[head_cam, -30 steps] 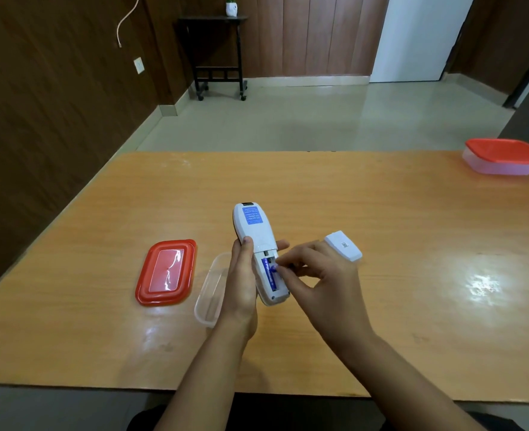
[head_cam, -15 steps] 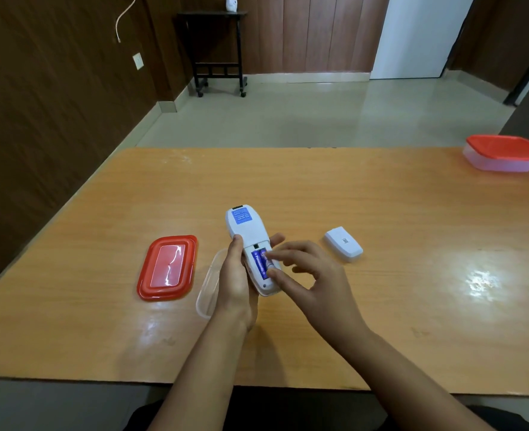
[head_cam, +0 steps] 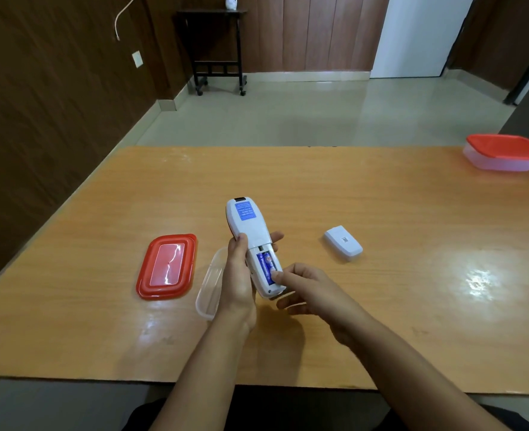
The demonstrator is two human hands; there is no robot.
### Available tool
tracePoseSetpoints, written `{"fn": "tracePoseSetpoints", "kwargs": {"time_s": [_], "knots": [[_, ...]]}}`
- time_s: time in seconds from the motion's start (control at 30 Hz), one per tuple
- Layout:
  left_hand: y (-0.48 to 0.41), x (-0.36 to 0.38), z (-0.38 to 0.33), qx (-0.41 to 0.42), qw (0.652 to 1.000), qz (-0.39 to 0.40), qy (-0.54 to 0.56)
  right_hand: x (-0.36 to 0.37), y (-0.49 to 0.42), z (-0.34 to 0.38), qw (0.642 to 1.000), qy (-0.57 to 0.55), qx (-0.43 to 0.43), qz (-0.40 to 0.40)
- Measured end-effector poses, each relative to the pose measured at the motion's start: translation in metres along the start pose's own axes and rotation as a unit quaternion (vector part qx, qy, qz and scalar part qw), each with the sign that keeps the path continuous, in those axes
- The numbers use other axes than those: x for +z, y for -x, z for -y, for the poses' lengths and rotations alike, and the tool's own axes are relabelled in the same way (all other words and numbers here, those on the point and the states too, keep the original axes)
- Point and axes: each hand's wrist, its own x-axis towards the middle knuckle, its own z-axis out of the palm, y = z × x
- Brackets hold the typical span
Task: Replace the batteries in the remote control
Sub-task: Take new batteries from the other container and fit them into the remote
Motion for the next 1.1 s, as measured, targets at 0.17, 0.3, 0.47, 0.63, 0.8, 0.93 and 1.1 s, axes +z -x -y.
{"fn": "tracePoseSetpoints", "kwargs": {"time_s": [0.17, 0.3, 0.47, 0.63, 0.8, 0.93, 1.1], "knots": [[-0.003, -0.005, -0.005, 0.012, 1.000, -0.009, 0.021, -0.048, -0.015, 0.002, 0.922, 0.304, -0.082, -0.226], [-0.001, -0.006, -0.006, 0.013, 1.000, 0.004, 0.006, -0.077, -0.042, -0.019, 0.810, 0.462, -0.077, -0.353], [0.000, -0.007, -0.007, 0.010, 1.000, 0.015, -0.009, -0.080, -0.062, -0.039, 0.779, 0.528, -0.058, -0.334], [-0.002, -0.010, -0.008, 0.007, 1.000, 0.008, 0.008, -0.072, -0.051, -0.028, 0.834, 0.390, -0.123, -0.370], [-0.003, -0.008, -0.010, -0.001, 1.000, -0.002, 0.028, -0.040, -0.021, -0.004, 0.877, 0.190, -0.299, -0.324], [-0.002, -0.004, -0.013, 0.000, 1.000, 0.001, 0.029, -0.018, -0.002, -0.002, 0.819, 0.296, -0.398, -0.289], [0.003, 0.000, -0.014, -0.006, 1.000, 0.023, 0.015, -0.001, 0.001, -0.010, 0.792, 0.346, -0.410, -0.292]]}}
